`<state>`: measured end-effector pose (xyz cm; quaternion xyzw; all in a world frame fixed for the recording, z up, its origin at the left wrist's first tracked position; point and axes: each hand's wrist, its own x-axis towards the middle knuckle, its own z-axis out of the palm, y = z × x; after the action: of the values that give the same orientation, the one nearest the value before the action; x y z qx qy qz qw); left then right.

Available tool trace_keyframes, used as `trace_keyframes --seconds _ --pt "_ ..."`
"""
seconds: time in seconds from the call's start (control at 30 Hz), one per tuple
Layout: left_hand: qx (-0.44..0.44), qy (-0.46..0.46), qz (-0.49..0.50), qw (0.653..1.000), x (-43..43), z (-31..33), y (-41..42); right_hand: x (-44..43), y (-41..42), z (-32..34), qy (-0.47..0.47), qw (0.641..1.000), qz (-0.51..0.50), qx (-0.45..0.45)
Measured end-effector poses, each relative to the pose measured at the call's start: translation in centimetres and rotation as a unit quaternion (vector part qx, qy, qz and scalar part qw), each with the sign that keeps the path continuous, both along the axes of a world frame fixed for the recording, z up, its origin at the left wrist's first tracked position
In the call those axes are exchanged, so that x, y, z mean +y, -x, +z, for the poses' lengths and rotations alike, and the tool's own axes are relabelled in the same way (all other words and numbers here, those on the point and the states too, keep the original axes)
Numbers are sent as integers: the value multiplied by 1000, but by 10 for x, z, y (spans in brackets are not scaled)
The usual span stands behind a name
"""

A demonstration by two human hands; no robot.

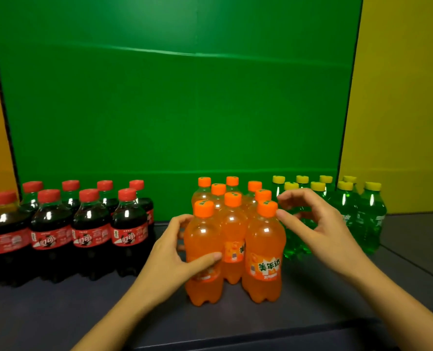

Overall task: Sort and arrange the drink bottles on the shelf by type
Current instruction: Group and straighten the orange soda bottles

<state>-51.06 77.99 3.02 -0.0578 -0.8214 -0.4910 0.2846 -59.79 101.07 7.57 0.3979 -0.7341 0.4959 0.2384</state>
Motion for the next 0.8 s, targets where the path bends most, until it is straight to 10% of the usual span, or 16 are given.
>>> trace_keyframes --seconds 0.8 --pt "65 -91 -41 993 25 8 30 -28 79 20 -186 974 74 -109"
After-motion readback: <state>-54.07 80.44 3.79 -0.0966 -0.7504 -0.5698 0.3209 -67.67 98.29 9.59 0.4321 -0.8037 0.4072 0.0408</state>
